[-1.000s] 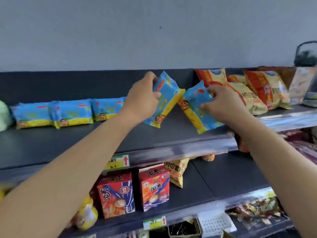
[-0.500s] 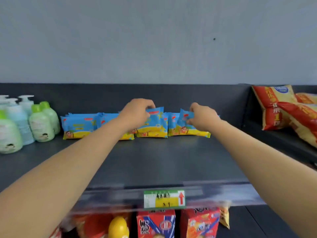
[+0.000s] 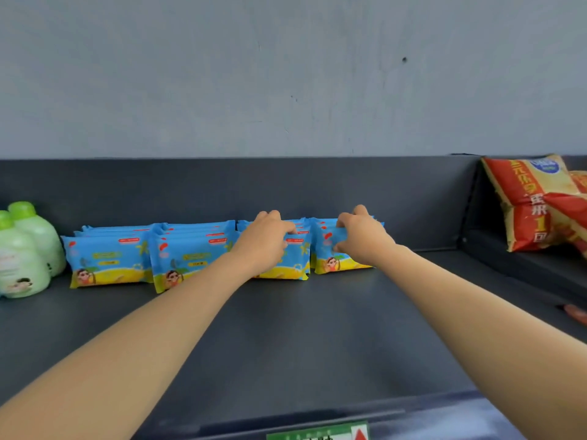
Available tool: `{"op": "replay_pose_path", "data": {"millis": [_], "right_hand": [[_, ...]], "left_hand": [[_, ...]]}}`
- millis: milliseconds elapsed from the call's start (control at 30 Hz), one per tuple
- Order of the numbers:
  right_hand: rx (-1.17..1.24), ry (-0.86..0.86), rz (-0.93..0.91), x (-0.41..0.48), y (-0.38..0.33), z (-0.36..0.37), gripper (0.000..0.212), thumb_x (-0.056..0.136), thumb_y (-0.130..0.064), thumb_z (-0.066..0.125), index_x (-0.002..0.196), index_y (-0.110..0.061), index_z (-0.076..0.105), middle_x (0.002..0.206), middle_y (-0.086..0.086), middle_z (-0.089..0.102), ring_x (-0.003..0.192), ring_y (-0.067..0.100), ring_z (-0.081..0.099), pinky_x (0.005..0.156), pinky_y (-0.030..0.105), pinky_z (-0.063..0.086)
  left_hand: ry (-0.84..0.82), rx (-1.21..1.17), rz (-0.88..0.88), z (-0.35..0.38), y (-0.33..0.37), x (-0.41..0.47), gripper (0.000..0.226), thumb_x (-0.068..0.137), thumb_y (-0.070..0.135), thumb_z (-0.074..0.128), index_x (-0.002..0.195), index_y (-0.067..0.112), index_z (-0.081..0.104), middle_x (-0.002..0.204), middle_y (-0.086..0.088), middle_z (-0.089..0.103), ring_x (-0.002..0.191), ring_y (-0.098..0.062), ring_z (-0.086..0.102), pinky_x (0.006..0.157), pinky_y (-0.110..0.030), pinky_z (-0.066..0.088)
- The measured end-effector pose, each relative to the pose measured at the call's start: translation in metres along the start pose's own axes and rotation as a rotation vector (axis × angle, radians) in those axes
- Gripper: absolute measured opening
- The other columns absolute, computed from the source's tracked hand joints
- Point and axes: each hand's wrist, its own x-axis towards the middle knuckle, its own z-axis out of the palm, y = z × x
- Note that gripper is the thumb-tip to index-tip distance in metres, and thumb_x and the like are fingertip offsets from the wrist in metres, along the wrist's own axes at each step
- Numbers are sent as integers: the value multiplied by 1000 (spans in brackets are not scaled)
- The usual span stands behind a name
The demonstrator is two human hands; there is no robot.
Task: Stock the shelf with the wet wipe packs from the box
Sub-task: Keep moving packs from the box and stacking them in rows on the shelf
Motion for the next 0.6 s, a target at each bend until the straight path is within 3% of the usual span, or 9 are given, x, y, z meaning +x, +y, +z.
{"op": "replay_pose_path", "data": {"millis": [133, 300, 467, 600], "right_hand": [[-29, 36, -43, 1, 3, 4, 50, 83, -24, 68, 126, -8, 47, 125, 12, 39, 102, 30, 54, 84, 38, 51], [-2, 99, -35, 5, 2, 13, 42, 85, -18, 64, 122, -7, 47, 123, 13, 40, 102, 29, 52, 80, 37, 50], [51, 110, -60, 2, 2, 15, 48, 85, -14, 64, 127, -9, 42, 129, 12, 35, 105, 30, 52, 79, 34, 47], [70, 133, -68, -4, 1, 12, 46, 87, -4, 58, 129, -9, 41, 133, 11, 34, 98, 28, 54, 68, 30, 43]], "left_hand": [[-4, 87, 42, 0, -5, -1, 47, 86, 8, 60, 128, 23, 44, 123, -1, 47, 117, -21, 41, 99, -37, 34], [76, 90, 21, 5, -9, -1, 41, 84, 10, 63, 120, 20, 47, 119, 0, 49, 111, -19, 43, 93, -32, 37], [121, 89, 0, 6, -7, -2, 40, 84, 15, 66, 118, 17, 45, 121, -2, 45, 112, -20, 41, 93, -33, 39], [131, 171, -50, 5, -4, -2, 47, 82, 26, 68, 121, 17, 43, 124, -3, 44, 115, -22, 40, 96, -37, 36]]}}
